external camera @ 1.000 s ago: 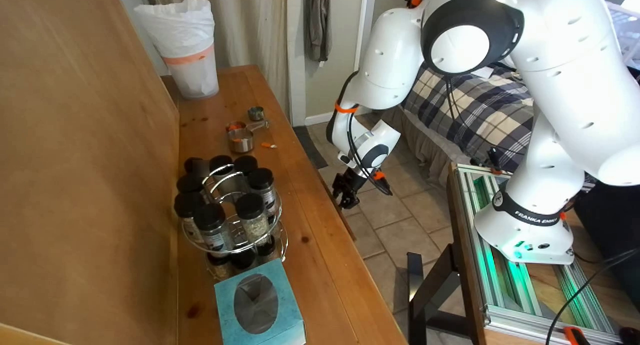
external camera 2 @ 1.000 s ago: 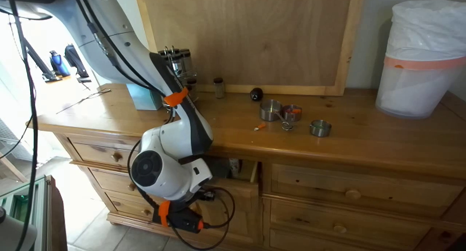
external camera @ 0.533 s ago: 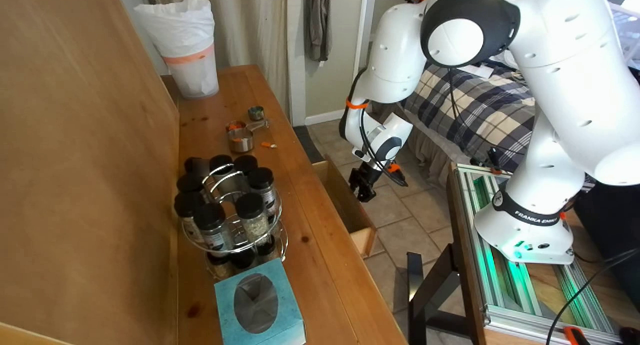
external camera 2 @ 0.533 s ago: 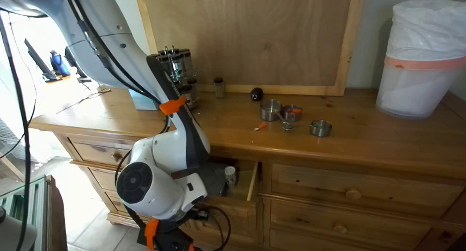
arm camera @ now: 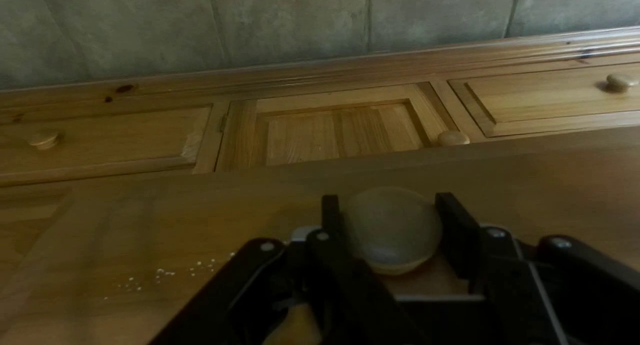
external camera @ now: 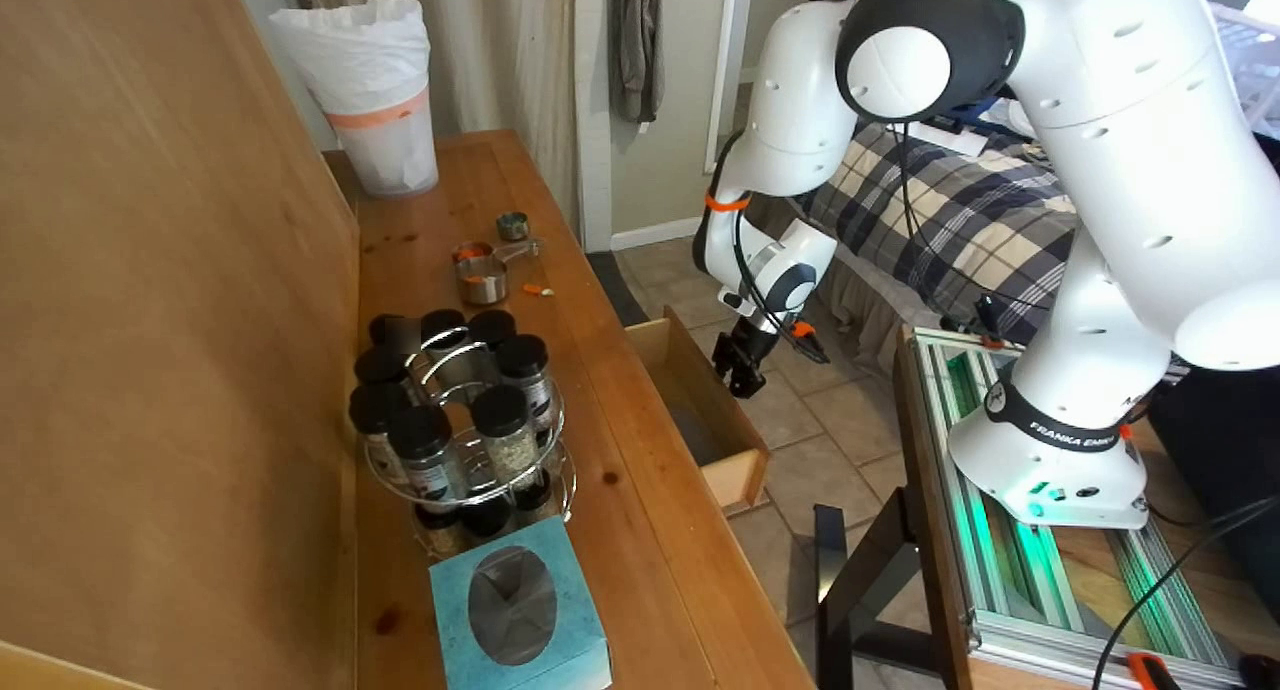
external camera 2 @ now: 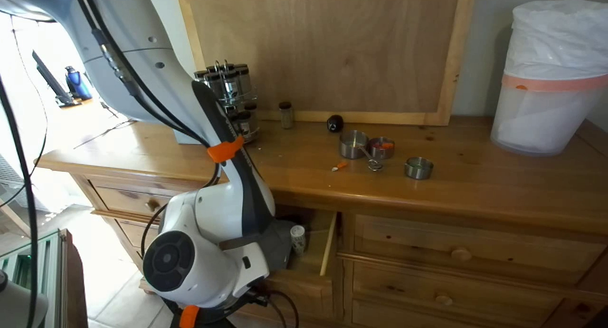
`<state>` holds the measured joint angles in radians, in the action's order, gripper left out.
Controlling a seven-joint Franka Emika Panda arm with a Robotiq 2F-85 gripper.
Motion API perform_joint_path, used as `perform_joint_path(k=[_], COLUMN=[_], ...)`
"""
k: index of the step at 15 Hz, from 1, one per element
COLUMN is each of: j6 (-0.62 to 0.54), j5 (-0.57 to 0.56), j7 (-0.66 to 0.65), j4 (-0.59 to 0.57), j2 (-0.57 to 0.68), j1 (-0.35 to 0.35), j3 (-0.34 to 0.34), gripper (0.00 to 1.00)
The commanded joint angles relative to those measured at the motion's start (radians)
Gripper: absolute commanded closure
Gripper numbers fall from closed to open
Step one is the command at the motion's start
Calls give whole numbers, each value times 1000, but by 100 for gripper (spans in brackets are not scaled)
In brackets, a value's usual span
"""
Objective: Open the drawer
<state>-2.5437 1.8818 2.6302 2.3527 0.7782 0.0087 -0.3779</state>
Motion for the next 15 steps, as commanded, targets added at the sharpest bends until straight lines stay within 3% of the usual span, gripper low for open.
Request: perform_joint_path(k=[1,9,13,14,15], j6=[-58,-62,-57,-76,-139], j5=[-58,-76,-78,-90,-104], j7=[-28,-27,-90,-117,-150], j4=[-9,36,36,39,36], j2=[1,1,3,-1,-7], j1=[-80,-117,-120,-112,-100], j3=[-74,-115,-110,-112,-125], gripper=[75,75,75,25,23])
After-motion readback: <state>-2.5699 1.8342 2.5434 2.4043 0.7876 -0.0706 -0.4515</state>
